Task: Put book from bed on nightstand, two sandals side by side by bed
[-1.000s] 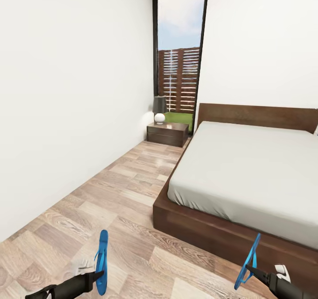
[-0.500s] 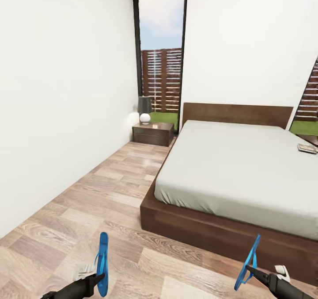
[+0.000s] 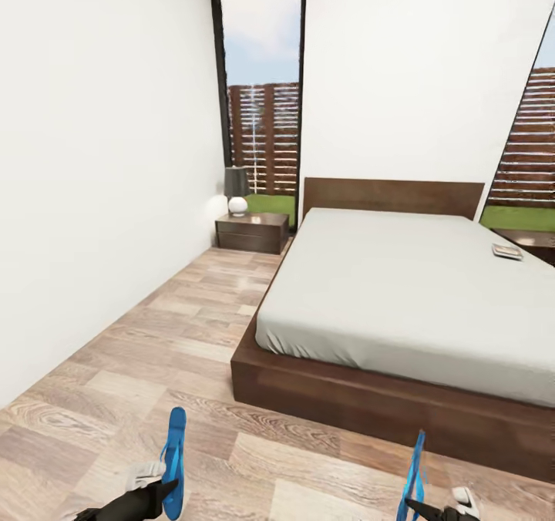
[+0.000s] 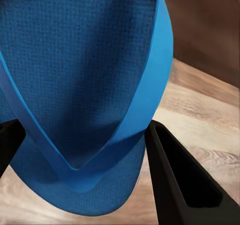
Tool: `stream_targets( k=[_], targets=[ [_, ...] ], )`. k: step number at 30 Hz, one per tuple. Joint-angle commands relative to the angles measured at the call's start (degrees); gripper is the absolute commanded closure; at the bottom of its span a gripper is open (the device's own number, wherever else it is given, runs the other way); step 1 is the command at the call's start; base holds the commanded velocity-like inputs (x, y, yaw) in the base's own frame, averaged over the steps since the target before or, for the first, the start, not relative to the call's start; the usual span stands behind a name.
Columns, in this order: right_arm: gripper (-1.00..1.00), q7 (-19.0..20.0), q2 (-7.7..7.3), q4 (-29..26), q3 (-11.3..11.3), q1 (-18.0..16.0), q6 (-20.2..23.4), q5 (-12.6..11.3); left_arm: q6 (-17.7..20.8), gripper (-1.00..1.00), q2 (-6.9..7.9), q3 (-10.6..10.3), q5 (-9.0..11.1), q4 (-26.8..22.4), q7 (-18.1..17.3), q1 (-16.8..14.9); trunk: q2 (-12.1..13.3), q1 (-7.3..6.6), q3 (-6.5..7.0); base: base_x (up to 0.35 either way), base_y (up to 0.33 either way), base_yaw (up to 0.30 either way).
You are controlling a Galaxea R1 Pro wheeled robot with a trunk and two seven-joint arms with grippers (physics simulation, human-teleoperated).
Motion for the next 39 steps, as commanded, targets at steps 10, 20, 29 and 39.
stream_targets(
  k=[10, 20, 29, 39],
  targets=[
    [1.0, -1.6, 7.87, 2.8, -0.9, 0.0, -1.3, 6.8, -4.1, 1.0, -0.38, -0.3, -0.4, 5.7, 0.9, 0.0, 0.0, -0.01, -0.74, 0.0, 0.0, -0.154],
    [1.0, -1.6, 7.94, 2.8, -0.9, 0.0, -1.6, 6.9, -4.9, 1.0, -1.6, -6.0, -6.8, 6.7, 2.8, 0.0, 0.0, -0.01, -1.32, 0.0, 0.0, -0.14],
    [1.0, -1.5, 7.93, 2.8, -0.9, 0.0, -1.6, 6.8, -4.9, 1.0, -2.47, -5.9, -6.4, 6.8, 2.8, 0.0, 0.0, -0.01, -1.7, 0.0, 0.0, -0.202],
    [1.0, -1.5, 7.93, 2.8, -1.0, 0.0, -1.6, 6.8, -4.8, 1.0, -2.5, -5.7, -6.2, 6.8, 2.8, 0.0, 0.0, -0.01, -2.09, 0.0, 0.0, -0.25]
  ],
)
